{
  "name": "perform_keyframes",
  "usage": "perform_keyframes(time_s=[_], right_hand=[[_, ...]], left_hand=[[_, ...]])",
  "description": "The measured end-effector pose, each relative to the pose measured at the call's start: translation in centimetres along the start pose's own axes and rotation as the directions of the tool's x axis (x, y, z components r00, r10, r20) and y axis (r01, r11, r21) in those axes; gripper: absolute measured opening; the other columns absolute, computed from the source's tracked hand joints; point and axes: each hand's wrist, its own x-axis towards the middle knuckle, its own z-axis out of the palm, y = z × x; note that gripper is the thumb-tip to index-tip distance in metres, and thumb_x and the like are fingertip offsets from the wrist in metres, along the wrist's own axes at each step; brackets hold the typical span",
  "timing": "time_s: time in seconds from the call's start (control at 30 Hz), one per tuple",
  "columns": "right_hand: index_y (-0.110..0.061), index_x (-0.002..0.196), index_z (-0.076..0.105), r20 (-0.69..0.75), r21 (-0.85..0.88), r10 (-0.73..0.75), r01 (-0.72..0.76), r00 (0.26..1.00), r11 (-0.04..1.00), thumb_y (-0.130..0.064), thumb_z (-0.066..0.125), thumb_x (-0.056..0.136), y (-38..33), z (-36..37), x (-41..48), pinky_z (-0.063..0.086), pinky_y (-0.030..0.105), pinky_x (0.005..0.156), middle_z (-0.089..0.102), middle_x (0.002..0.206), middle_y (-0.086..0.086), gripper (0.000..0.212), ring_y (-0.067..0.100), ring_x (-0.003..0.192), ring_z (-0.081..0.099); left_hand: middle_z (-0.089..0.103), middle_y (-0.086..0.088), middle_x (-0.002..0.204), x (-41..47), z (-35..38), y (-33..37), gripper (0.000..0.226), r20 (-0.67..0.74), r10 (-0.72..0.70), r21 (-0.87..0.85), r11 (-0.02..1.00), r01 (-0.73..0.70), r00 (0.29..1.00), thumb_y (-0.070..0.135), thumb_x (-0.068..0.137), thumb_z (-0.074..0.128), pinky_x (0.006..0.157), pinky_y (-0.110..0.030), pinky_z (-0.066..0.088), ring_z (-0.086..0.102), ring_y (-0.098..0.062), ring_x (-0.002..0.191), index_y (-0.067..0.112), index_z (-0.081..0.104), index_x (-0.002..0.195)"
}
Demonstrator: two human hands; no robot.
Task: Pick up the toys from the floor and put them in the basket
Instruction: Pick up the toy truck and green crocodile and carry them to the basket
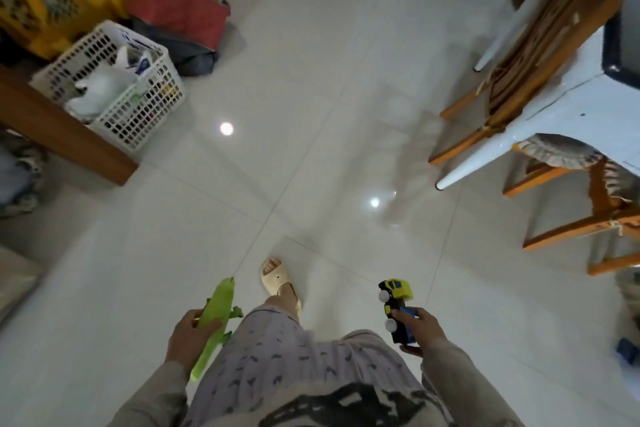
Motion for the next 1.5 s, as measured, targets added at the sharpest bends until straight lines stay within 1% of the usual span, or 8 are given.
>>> perform_keyframes(time_s=[0.13,0.3,0.5,0.63,0.83,1.1,1.33,1.5], right_hand=[[-0.004,0.108,0.054,-0.047,0.013,0.056,-0.056,0.997,0.998,-0.019,0.068,0.084,-4.9,1.5,1.2,0.048,0.034,0.061,0.055,0.106,0.018,0.031,0.034,0.084,0.053],[-0.001,0.104,0.055,-0.104,-0.021,0.070,-0.073,0.992,0.997,-0.018,0.069,0.083,-12.7,3.2,2.3,0.045,0.034,0.058,0.055,0.106,0.019,0.030,0.036,0.087,0.053],[-0.001,0.115,0.055,-0.086,-0.135,0.018,-0.029,0.996,0.990,-0.020,0.068,0.084,-23.0,7.6,4.1,0.047,0.040,0.071,0.053,0.115,0.020,0.038,0.036,0.093,0.051],[-0.001,0.117,0.055,-0.026,-0.220,-0.015,0.009,1.000,0.975,-0.018,0.068,0.084,-30.1,12.3,5.4,0.047,0.035,0.058,0.053,0.111,0.019,0.038,0.036,0.093,0.051],[0.001,0.122,0.054,0.110,-0.413,-0.084,0.123,0.990,0.903,-0.017,0.067,0.085,-43.2,20.7,7.7,0.048,0.040,0.070,0.054,0.110,0.020,0.044,0.036,0.093,0.053],[-0.006,0.104,0.051,0.298,-0.561,-0.192,0.334,0.935,0.757,-0.016,0.066,0.086,-61.0,31.9,8.2,0.050,0.042,0.074,0.052,0.106,0.016,0.026,0.033,0.093,0.052],[-0.009,0.108,0.053,0.390,-0.605,-0.201,0.415,0.898,0.679,-0.018,0.066,0.085,-69.2,41.0,7.7,0.050,0.033,0.059,0.055,0.109,0.015,0.029,0.032,0.095,0.055],[-0.004,0.115,0.052,0.343,-0.608,-0.156,0.345,0.926,0.715,-0.018,0.066,0.086,-71.4,46.4,7.8,0.050,0.039,0.067,0.052,0.114,0.017,0.035,0.033,0.097,0.053]], left_hand=[[0.065,-0.021,0.106,3.1,-2.0,5.9,0.065,0.019,0.050,-0.027,0.998,-0.050,0.999,0.034,0.056,0.066,0.082,-0.042,0.046,0.061,-0.036,0.097,0.000,0.061,0.111],[0.065,-0.016,0.106,7.1,-5.3,13.4,0.037,0.040,0.128,-0.040,0.991,-0.127,0.991,0.015,0.078,0.071,0.077,-0.033,0.043,0.058,-0.028,0.091,0.004,0.062,0.112],[0.063,-0.010,0.103,11.0,-7.9,19.9,0.033,0.018,0.143,-0.173,0.975,-0.138,0.990,0.024,0.075,0.071,0.079,-0.034,0.044,0.058,-0.031,0.097,0.012,0.063,0.104],[0.064,-0.012,0.106,13.2,-8.6,21.8,0.032,-0.004,0.067,-0.219,0.974,-0.066,0.998,0.022,0.079,0.069,0.089,-0.042,0.046,0.059,-0.032,0.101,0.009,0.063,0.108],[0.066,-0.011,0.096,16.1,-9.7,24.6,0.055,-0.078,-0.115,-0.239,0.967,0.093,0.990,0.042,0.056,0.059,0.073,-0.030,0.039,0.060,-0.027,0.090,0.009,0.065,0.100],[0.066,-0.014,0.095,19.3,-11.0,28.4,0.046,-0.144,-0.328,-0.367,0.894,0.258,0.934,0.043,0.055,0.057,0.073,-0.032,0.038,0.060,-0.030,0.091,0.013,0.063,0.090],[0.068,-0.026,0.103,24.9,-14.4,30.5,0.042,-0.145,-0.487,-0.556,0.760,0.336,0.861,0.025,0.070,0.072,0.074,-0.034,0.038,0.061,-0.037,0.094,-0.006,0.066,0.098],[0.066,-0.019,0.103,30.3,-20.7,34.1,0.063,-0.128,-0.448,-0.540,0.780,0.317,0.885,0.033,0.052,0.056,0.079,-0.036,0.043,0.062,-0.036,0.102,-0.002,0.066,0.104]])
